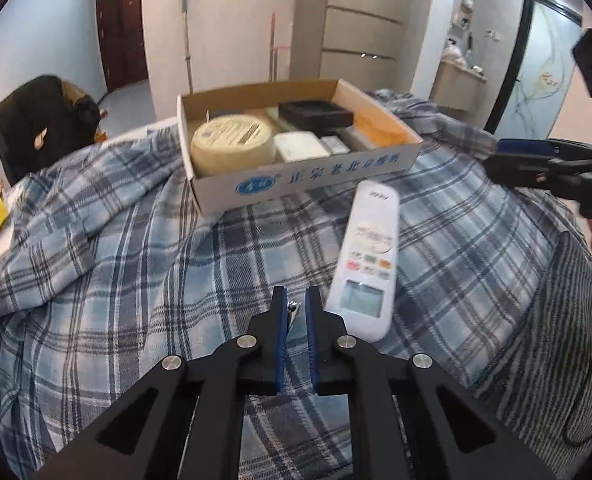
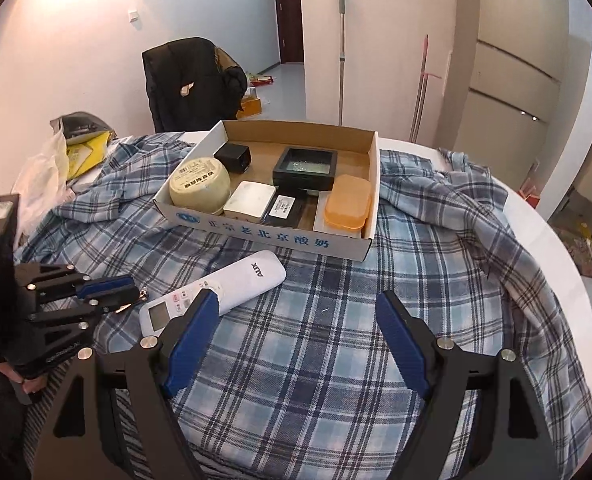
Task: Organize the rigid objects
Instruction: 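Lower the left tool and grasp the small metal nail clipper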
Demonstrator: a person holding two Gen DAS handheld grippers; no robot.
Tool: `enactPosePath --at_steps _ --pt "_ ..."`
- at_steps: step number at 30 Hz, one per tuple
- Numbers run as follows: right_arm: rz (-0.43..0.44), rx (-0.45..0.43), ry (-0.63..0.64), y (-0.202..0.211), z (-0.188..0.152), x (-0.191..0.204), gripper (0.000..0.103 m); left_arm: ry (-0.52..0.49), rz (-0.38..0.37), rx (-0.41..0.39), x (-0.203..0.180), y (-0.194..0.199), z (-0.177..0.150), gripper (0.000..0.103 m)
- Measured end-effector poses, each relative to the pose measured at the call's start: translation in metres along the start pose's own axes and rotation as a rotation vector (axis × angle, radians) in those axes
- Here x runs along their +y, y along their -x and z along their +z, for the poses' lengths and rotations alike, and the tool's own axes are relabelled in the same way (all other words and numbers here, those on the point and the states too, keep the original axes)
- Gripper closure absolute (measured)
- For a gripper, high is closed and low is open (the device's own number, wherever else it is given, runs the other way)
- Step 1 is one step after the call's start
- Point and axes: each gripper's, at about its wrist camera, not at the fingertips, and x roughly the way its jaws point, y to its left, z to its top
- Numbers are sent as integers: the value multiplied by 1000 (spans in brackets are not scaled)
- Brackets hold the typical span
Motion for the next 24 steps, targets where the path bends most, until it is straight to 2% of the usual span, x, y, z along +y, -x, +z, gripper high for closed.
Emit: enactPosePath --at_steps 3,14,20,24 --pt "-3 -1 3 0 -1 0 23 20 17 33 4 -7 0 93" --pt "1 1 3 -2 -2 0 23 1 38 73 1 -16 -2 89" --pt "1 7 5 -3 -2 0 23 -10 39 73 -1 -17 -2 89" --pt "-3 15 -3 -5 -3 -2 23 -9 84 47 -2 -12 -2 93"
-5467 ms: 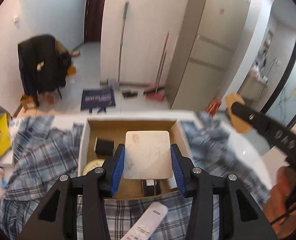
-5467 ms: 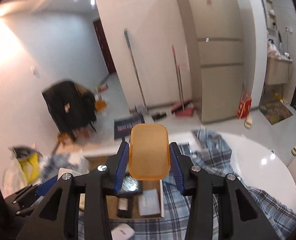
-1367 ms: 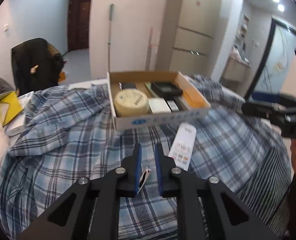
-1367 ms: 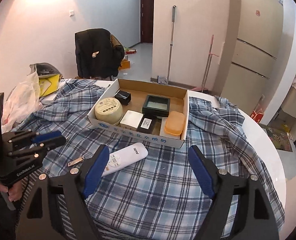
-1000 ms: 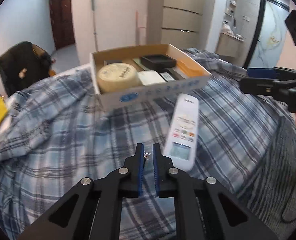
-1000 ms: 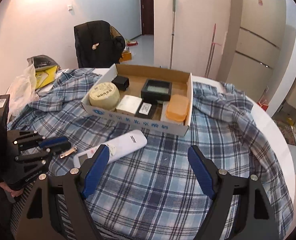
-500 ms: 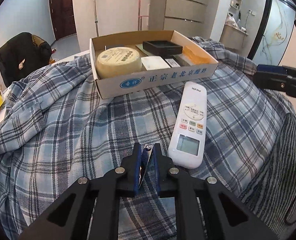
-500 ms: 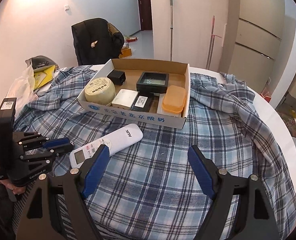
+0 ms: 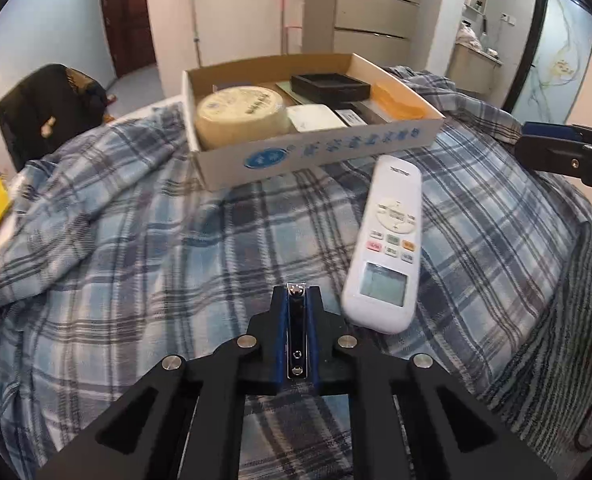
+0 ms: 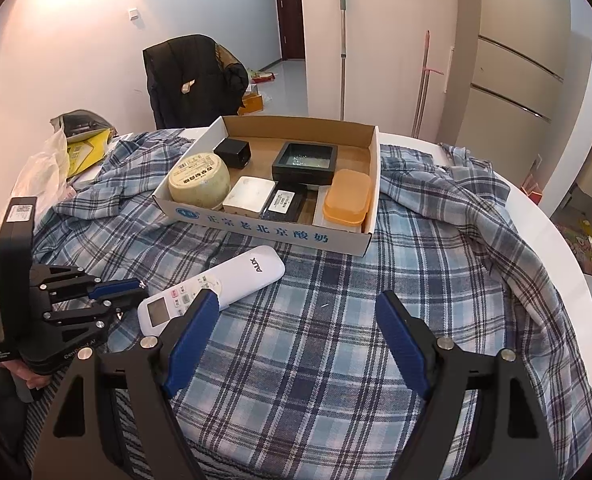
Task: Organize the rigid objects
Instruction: 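Lower the left tool and grasp the small metal nail clipper, then grasp the white remote control with the right tool while the left tool holds the clipper, then lift the clipper and white remote and carry both over the cardboard box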
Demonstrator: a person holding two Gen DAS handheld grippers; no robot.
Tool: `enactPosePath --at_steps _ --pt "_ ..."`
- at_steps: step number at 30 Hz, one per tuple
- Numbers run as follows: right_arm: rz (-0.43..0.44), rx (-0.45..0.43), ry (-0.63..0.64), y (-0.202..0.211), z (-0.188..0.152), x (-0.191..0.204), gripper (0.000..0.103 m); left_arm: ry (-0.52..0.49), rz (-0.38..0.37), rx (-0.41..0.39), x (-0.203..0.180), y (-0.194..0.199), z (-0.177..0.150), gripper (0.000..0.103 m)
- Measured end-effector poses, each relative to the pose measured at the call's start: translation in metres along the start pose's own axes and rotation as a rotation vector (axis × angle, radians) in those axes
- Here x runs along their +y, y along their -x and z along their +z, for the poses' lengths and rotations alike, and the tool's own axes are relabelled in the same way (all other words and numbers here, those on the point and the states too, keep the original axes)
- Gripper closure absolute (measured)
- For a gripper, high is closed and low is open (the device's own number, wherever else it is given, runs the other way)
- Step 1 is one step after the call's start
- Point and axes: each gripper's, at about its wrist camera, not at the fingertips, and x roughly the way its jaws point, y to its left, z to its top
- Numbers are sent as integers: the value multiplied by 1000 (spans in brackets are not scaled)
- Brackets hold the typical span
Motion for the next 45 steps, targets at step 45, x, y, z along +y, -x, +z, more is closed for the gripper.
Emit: enactPosePath --at_steps 45 --pt "-60 359 10 -78 -4 55 62 292 139 -322 52 73 -4 93"
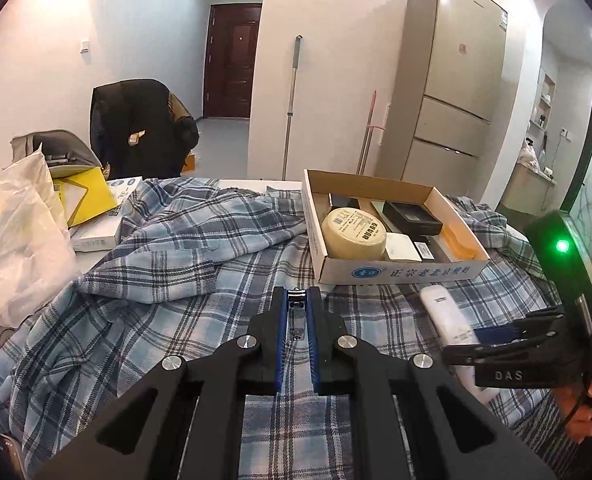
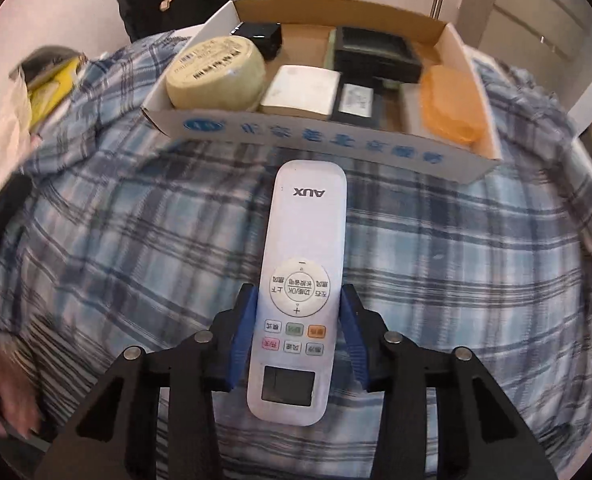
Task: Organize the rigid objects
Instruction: 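Lift the clipper and white remote and carry both over the cardboard box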
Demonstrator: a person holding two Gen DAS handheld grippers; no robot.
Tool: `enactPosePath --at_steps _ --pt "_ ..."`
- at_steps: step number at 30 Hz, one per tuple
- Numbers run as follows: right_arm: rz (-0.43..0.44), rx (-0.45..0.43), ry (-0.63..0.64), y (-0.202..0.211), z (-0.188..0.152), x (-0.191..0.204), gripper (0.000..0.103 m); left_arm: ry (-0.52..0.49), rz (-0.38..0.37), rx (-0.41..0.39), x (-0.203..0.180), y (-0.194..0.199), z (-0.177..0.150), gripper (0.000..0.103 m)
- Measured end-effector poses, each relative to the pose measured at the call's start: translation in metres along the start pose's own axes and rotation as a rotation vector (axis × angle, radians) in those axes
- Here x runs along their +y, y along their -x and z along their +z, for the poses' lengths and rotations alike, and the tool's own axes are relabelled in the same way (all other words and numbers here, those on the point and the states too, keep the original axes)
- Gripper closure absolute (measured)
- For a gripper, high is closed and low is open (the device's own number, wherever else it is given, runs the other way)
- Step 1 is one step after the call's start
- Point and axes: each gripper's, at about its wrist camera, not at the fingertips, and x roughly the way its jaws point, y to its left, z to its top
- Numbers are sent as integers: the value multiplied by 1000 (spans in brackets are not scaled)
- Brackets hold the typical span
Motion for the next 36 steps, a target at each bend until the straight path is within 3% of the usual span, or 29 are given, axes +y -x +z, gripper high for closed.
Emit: enactPosePath --at_steps 6,9,18,27,36 --pt "18 16 -20 1 -9 -12 62 -5 3 5 -1 -2 -1 93" --pt "-15 -19 18 6 -19 -3 61 -5 4 8 -1 -3 -1 93" --pt "-26 -81 -32 15 -36 -18 64 -22 7 -3 -3 0 -1 93" --pt "-11 -146 -29 54 -48 -45 64 -69 -66 -5 -24 18 5 93" --pt "65 -88 -59 51 -76 -72 64 -106 -116 18 -54 43 8 93"
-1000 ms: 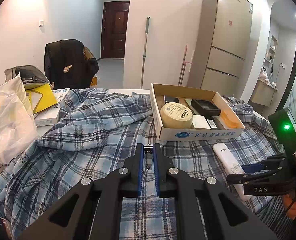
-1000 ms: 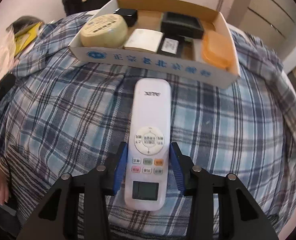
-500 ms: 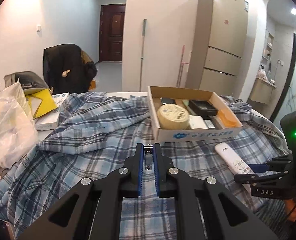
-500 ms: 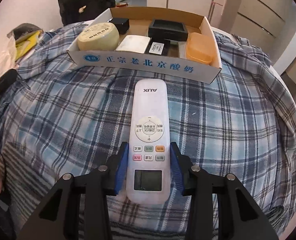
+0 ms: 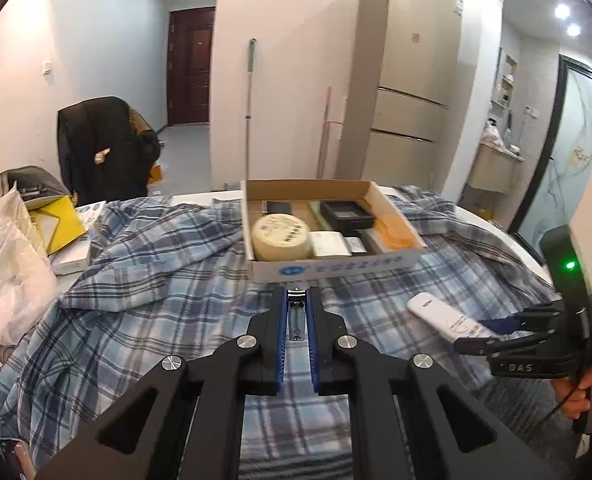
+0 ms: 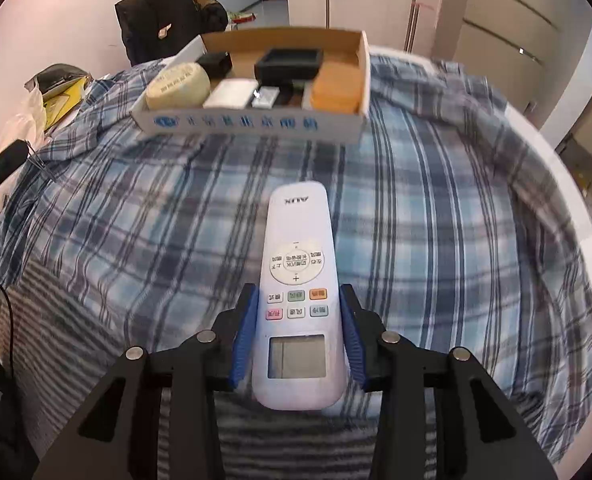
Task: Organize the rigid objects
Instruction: 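Lift the clipper and white remote and carry both over the cardboard box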
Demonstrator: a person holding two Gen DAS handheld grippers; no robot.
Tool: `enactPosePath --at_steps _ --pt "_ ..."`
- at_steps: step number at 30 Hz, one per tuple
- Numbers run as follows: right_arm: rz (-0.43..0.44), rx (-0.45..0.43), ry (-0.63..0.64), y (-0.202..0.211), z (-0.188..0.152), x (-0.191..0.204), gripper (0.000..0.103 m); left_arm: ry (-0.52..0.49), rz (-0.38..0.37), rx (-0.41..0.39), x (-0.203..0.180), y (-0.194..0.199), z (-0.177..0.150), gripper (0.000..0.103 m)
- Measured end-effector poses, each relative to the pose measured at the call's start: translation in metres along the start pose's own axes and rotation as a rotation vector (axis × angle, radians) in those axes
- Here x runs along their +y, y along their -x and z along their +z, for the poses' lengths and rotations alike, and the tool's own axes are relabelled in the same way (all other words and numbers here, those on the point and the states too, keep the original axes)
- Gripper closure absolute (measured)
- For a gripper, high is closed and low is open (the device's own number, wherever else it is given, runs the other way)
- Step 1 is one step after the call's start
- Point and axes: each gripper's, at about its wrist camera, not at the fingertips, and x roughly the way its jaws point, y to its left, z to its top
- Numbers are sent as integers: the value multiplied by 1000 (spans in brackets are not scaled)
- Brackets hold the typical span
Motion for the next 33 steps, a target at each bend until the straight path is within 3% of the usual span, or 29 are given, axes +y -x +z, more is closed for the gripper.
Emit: enactPosePath --at_steps 5,9,11,16,17,18,19,25,33 --pt "58 4 14 24 -33 -7 64 -50 -24 12 -23 13 -1 93" --pt "21 18 -41 25 -50 -15 64 -76 38 -29 -39 20 -2 93" --pt "-8 5 -49 22 -52 -17 63 -84 23 -31 -44 21 -2 93" --pt "-15 1 -20 11 -50 -15 52 -122 15 -21 -56 24 -4 93" --pt "-29 1 -8 8 -50 -14 52 -126 11 -20 -58 25 -5 93" --pt "-35 1 -5 6 -52 -14 61 -127 11 -19 -59 25 -5 93" --pt "-28 -9 -7 4 -54 -15 64 -129 10 -18 -59 25 -5 93" --pt "-33 -61 -6 14 -56 -17 64 -120 11 0 -57 19 -3 93" --pt "-46 -202 -13 56 -29 -23 64 -85 33 -13 -49 23 14 93"
